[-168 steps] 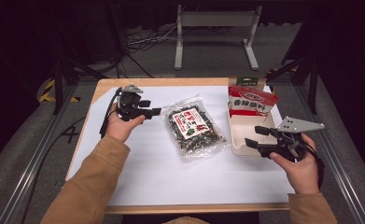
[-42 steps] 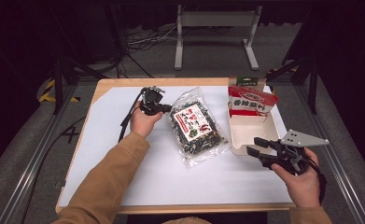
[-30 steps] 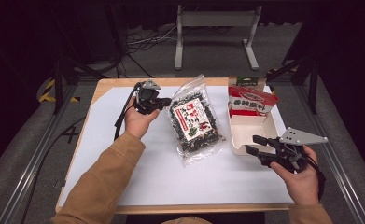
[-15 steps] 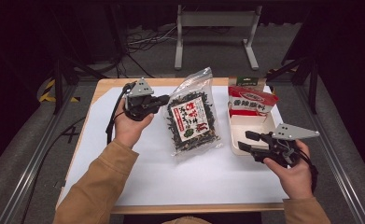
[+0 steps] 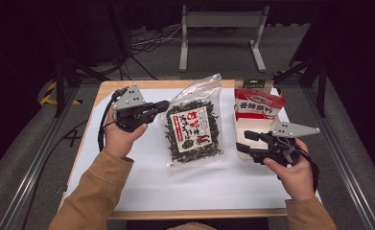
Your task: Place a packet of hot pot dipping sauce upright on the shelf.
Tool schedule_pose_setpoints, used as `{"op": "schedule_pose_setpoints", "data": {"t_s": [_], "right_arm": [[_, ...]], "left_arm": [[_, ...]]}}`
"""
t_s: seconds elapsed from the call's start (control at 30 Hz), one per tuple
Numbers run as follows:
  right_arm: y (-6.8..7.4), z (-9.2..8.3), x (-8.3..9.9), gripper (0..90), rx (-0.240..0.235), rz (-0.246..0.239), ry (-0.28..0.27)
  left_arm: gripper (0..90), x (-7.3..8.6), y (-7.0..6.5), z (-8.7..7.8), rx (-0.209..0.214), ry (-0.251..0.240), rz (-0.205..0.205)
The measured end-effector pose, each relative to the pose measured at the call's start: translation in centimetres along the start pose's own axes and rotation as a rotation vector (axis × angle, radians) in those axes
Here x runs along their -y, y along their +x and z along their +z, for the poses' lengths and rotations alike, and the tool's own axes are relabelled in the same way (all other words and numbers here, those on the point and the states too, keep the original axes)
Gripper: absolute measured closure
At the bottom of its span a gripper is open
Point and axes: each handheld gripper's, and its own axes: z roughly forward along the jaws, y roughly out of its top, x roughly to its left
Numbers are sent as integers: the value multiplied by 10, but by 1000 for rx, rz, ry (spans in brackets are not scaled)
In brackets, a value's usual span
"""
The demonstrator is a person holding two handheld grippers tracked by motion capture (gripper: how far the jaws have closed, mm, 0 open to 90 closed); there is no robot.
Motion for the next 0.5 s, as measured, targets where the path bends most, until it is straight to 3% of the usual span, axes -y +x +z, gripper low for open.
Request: {"op": "schedule_pose_setpoints", "data": {"t_s": [0.17,0.4,0.5], "right_arm": [[3,15,-9,397,-13,17,-30],[3,30,-19,356,-25,21,-29],[3,39,-24,332,-51,31,-32]], "left_arm": [[883,1,-3,-1,23,2,26],[883,-1,-7,-5,65,-17,69],[883,-2,-12,-5,88,-23,78]]}}
